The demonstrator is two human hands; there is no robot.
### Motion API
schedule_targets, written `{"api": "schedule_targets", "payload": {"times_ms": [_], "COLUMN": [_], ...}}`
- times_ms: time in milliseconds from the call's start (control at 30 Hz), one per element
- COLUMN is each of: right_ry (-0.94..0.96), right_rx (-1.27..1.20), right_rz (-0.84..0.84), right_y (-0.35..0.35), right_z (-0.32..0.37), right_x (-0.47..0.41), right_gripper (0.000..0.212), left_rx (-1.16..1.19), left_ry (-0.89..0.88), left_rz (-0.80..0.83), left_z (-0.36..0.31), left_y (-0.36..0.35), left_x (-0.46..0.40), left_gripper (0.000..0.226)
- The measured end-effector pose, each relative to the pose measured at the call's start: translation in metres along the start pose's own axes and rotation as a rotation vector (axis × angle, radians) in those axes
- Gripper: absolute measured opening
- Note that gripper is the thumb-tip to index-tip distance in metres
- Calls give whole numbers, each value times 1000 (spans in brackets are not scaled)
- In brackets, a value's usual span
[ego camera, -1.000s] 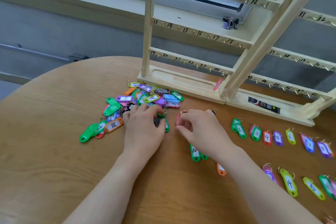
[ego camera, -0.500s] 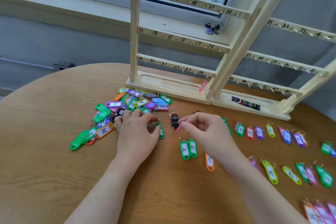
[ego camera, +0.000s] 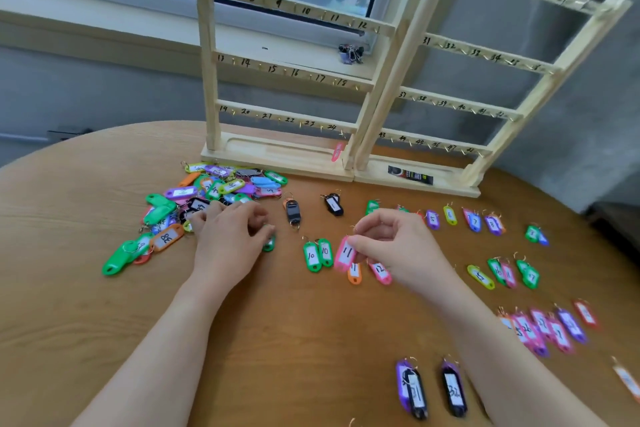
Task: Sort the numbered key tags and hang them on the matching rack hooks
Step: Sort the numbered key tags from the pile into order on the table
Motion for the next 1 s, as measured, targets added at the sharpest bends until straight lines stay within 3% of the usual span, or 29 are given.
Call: {"api": "schedule_targets", "payload": {"times_ms": [300,700,1000], "right_ry": [-109,-70,14], "right_rx": [53,106,185], "right_rz": [-157,-136,-108], "right_y": [32,10,-8], "right_z": [-59,-66,-41], "right_x": [67,49,-1], "right_gripper": [9,9,5], "left_rx": [-46,-119,286], "left_ry": [-52,-154,-158], "left_rz": [154,95,222], "left_z": [-8,-19,-40], "left_y": [3,0,-3], "left_x": [1,27,40], "left_gripper": [7,13,11]}}
Point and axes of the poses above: each hand's wrist, its own x-axis away from the middle knuckle, its own y-axis out of the back of the hand, z = x × y, the point moved 1 cm from there along -x, towards the middle knuckle, and after that the axes turned 14 degrees about x, right-handed, at the moved point
